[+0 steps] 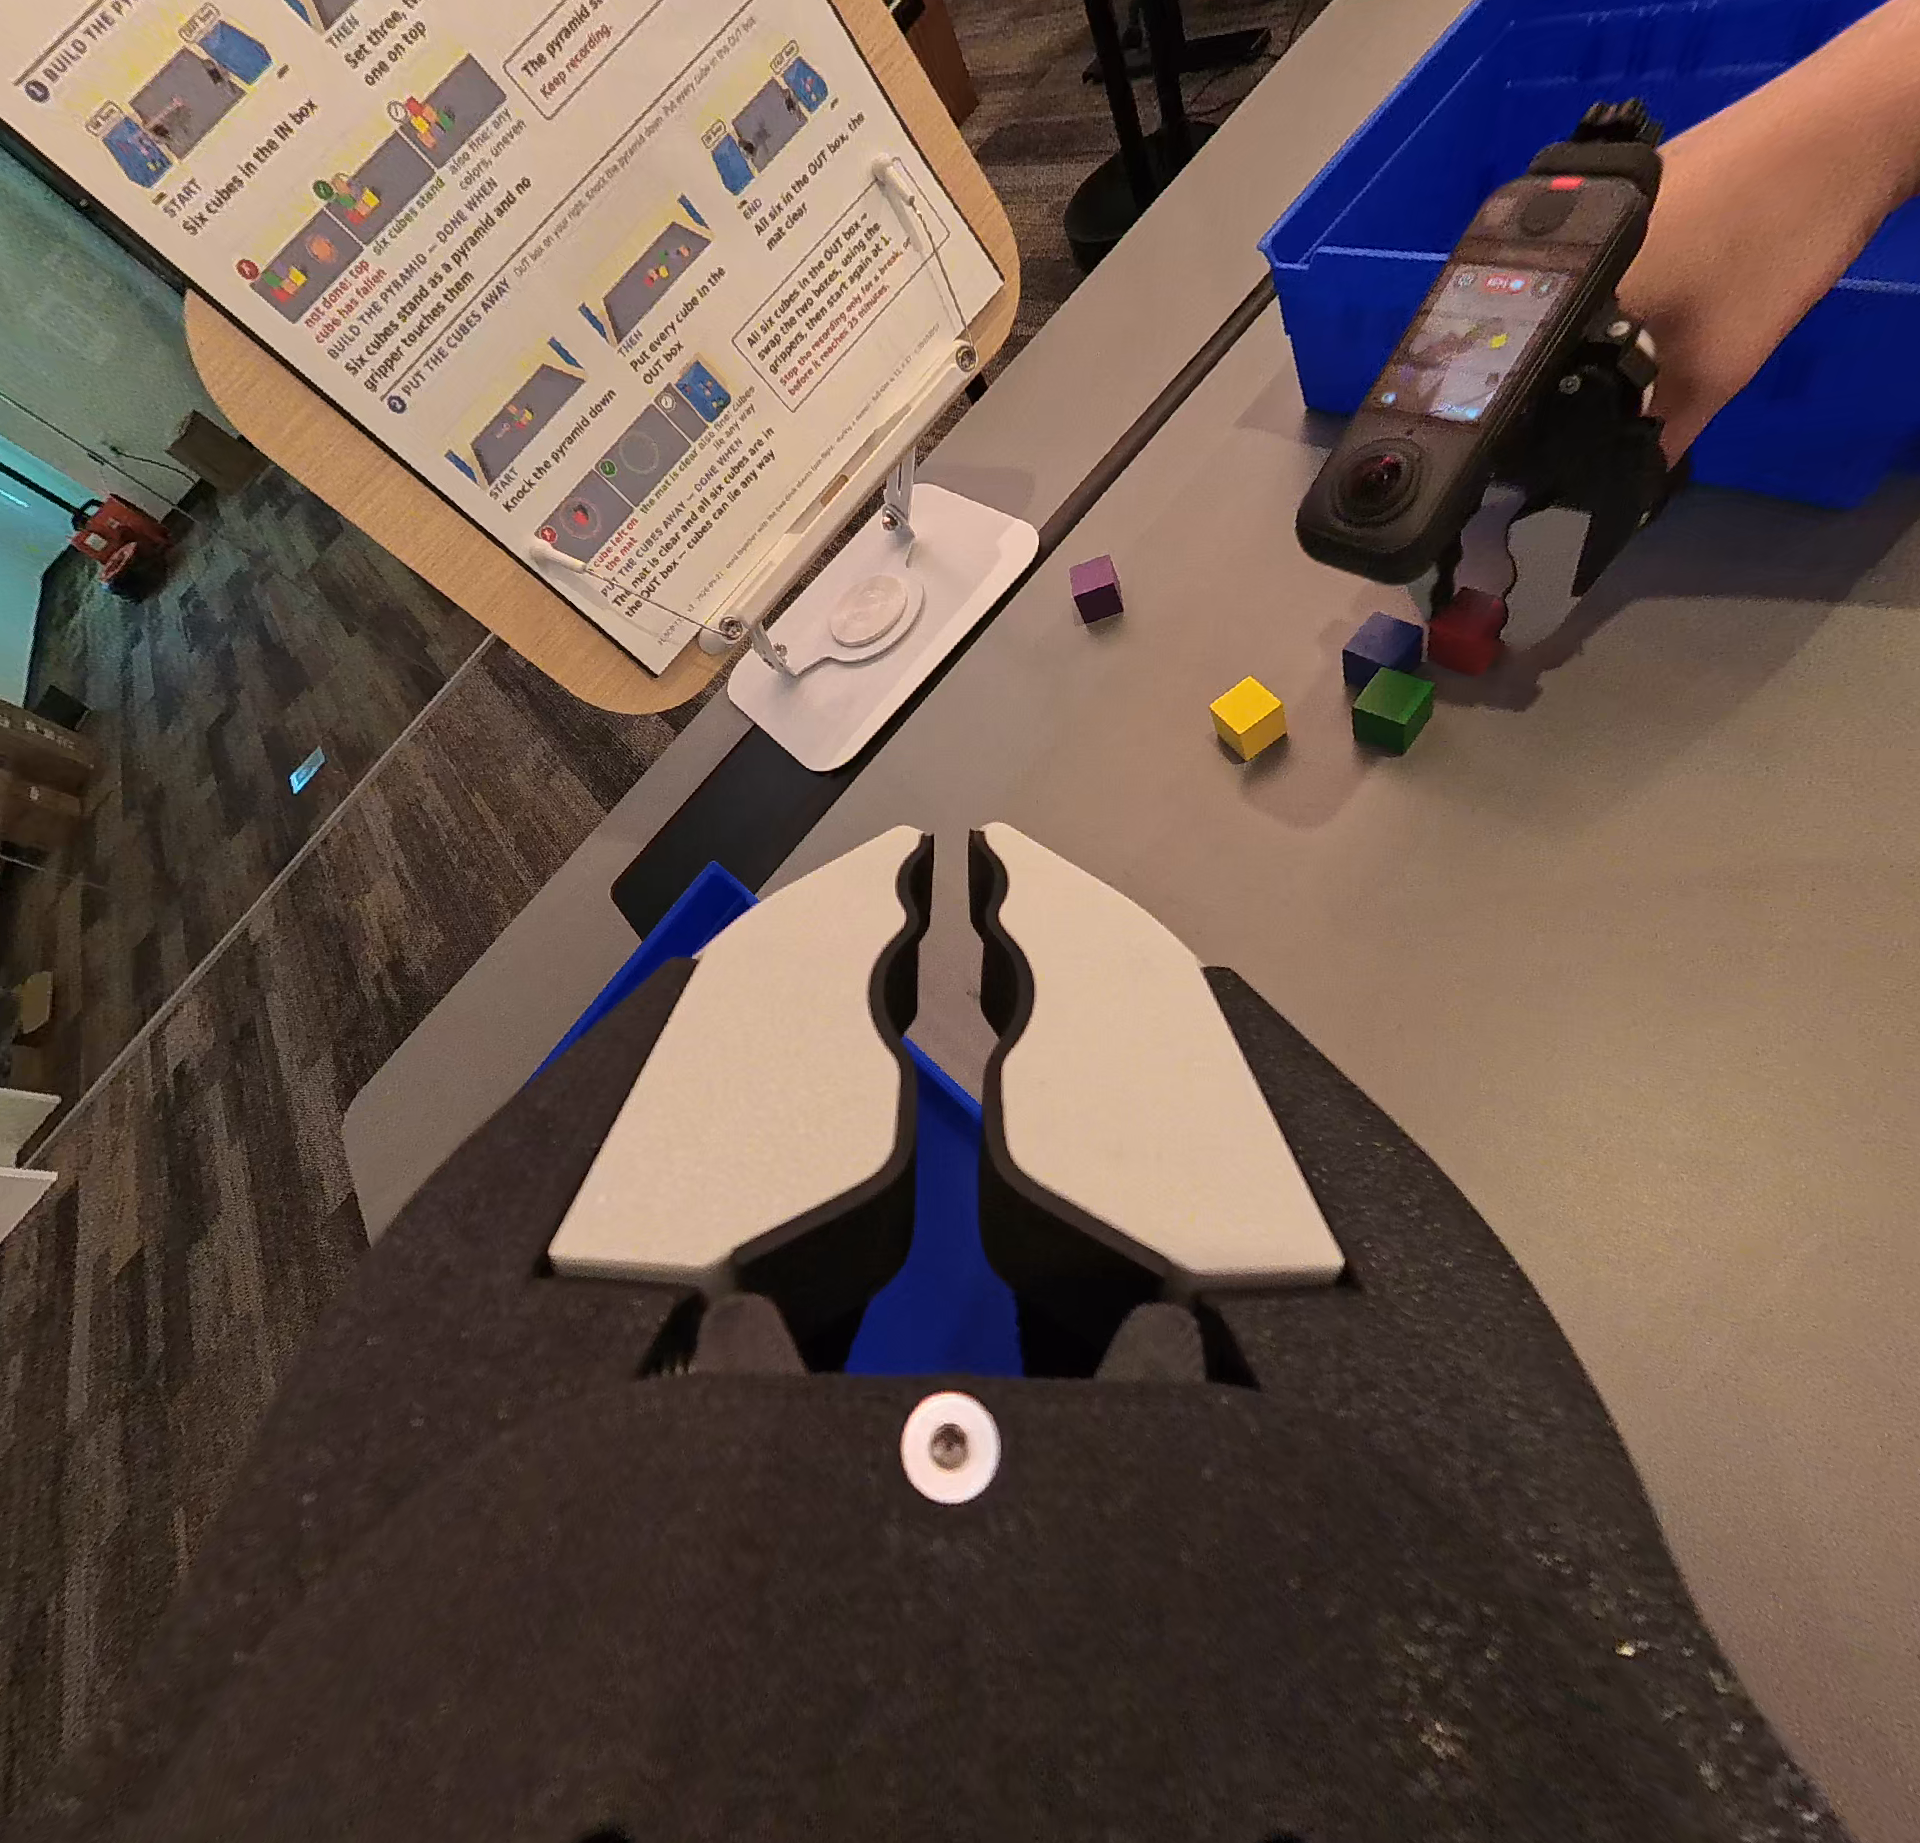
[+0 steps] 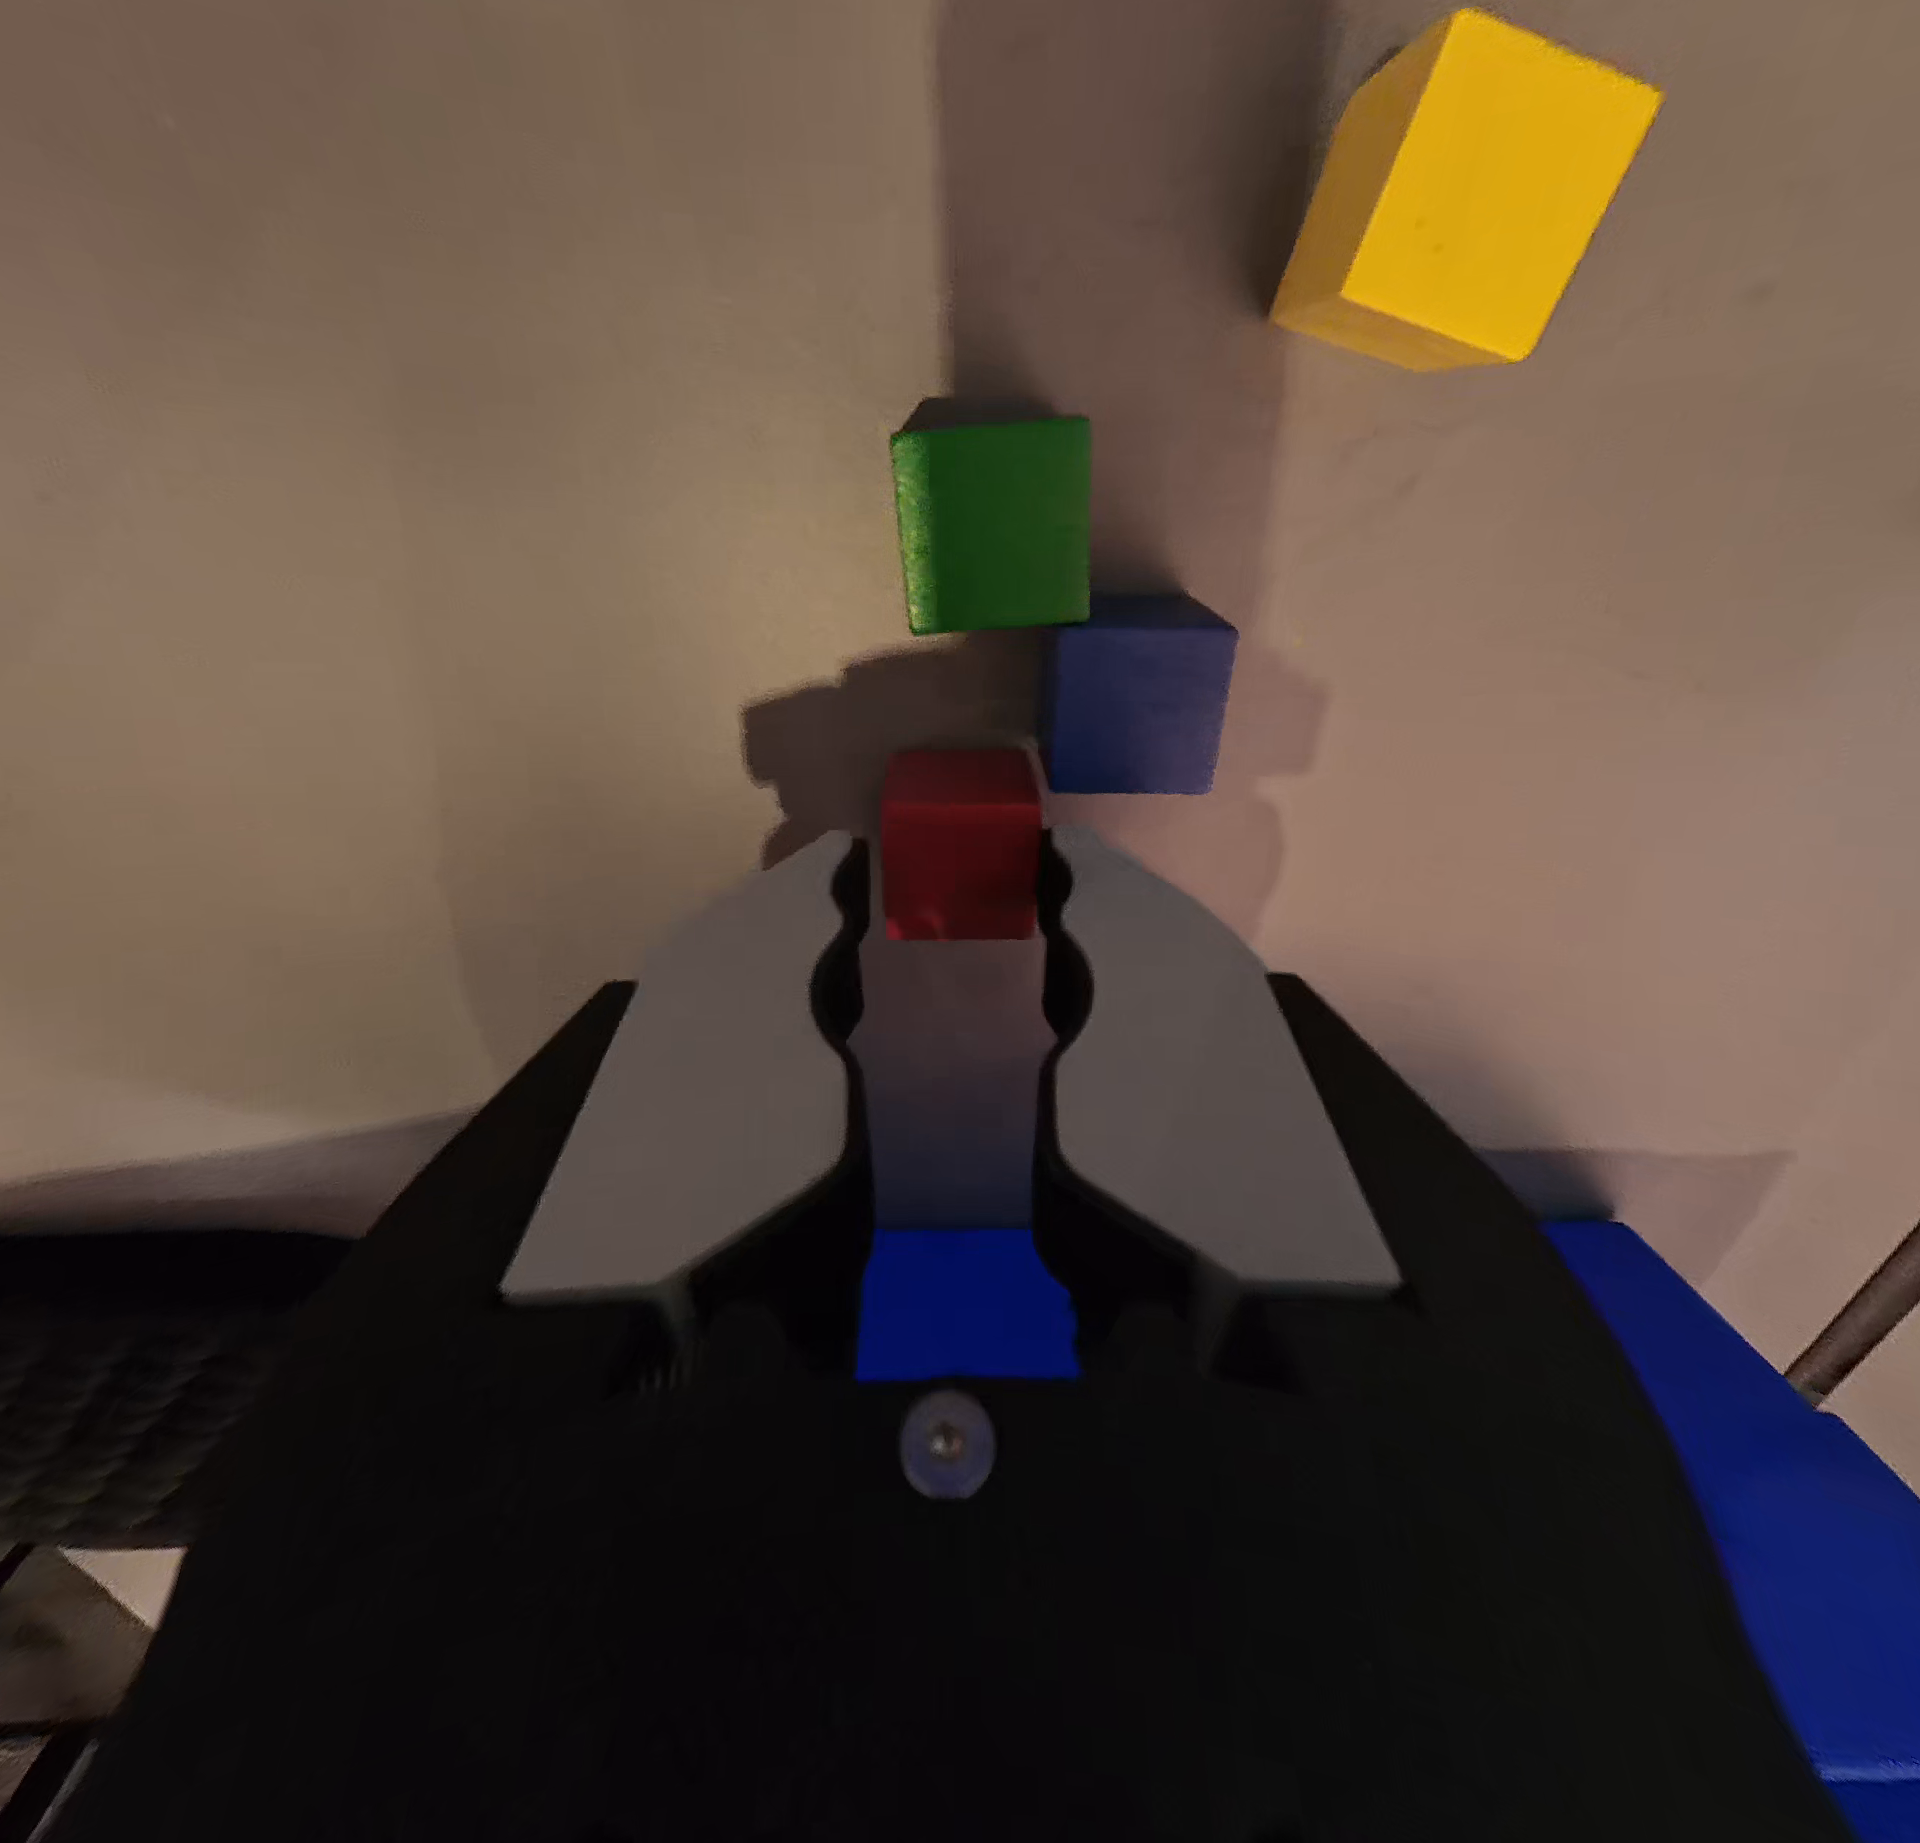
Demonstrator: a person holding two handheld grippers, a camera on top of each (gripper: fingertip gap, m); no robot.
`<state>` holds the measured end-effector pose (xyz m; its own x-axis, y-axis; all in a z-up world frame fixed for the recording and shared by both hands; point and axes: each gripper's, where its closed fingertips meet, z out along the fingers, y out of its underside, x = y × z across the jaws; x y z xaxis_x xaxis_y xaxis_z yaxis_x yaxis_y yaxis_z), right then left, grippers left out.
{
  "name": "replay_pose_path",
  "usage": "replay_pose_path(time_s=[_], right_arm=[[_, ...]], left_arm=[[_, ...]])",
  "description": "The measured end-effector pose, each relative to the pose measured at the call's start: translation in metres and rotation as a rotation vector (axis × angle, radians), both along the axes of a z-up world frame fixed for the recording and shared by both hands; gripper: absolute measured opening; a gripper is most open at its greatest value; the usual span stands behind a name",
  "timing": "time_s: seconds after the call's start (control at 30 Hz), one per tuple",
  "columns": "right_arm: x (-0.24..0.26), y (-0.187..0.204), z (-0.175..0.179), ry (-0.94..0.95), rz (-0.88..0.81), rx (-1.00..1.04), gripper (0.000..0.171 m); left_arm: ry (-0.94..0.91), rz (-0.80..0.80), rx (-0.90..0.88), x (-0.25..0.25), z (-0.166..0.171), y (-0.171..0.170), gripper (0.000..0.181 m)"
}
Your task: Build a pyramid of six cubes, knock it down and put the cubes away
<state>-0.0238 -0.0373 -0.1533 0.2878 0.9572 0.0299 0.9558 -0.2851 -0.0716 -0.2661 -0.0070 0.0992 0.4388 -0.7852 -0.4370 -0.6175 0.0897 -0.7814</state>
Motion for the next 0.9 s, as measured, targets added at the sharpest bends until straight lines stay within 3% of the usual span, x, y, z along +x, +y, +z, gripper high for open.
replay_pose_path(time_s=[0.2,0.33,0.4,0.47,0.6,0.77,0.9], right_arm=[[0.001,0.0,0.007,-0.028,0.009,0.042,0.03],[0.004,0.018,0.086,0.142,-0.065,0.29,0.03],[0.033,0.03,0.133,0.233,-0.226,0.408,0.03],[0.093,0.041,0.156,0.203,-0.452,0.493,0.03],[0.178,0.024,0.114,0.155,-0.81,0.305,0.03],[0.2,0.01,0.035,0.11,-0.865,0.155,0.031],[0.21,0.012,0.01,0.079,-0.925,0.132,0.031]], left_arm=[[0.003,0.0,0.0,0.0,-0.001,0.0,0.006],[0.001,0.003,-0.003,-0.001,-0.001,0.001,0.006],[0.004,0.009,-0.008,-0.001,-0.002,0.003,0.006],[0.011,0.012,-0.009,-0.001,-0.003,0.003,0.006],[0.019,-0.004,-0.004,0.004,-0.004,0.001,0.006],[0.047,-0.007,-0.01,0.01,-0.01,0.002,0.006],[0.062,0.013,-0.011,0.01,-0.014,0.009,0.006]])
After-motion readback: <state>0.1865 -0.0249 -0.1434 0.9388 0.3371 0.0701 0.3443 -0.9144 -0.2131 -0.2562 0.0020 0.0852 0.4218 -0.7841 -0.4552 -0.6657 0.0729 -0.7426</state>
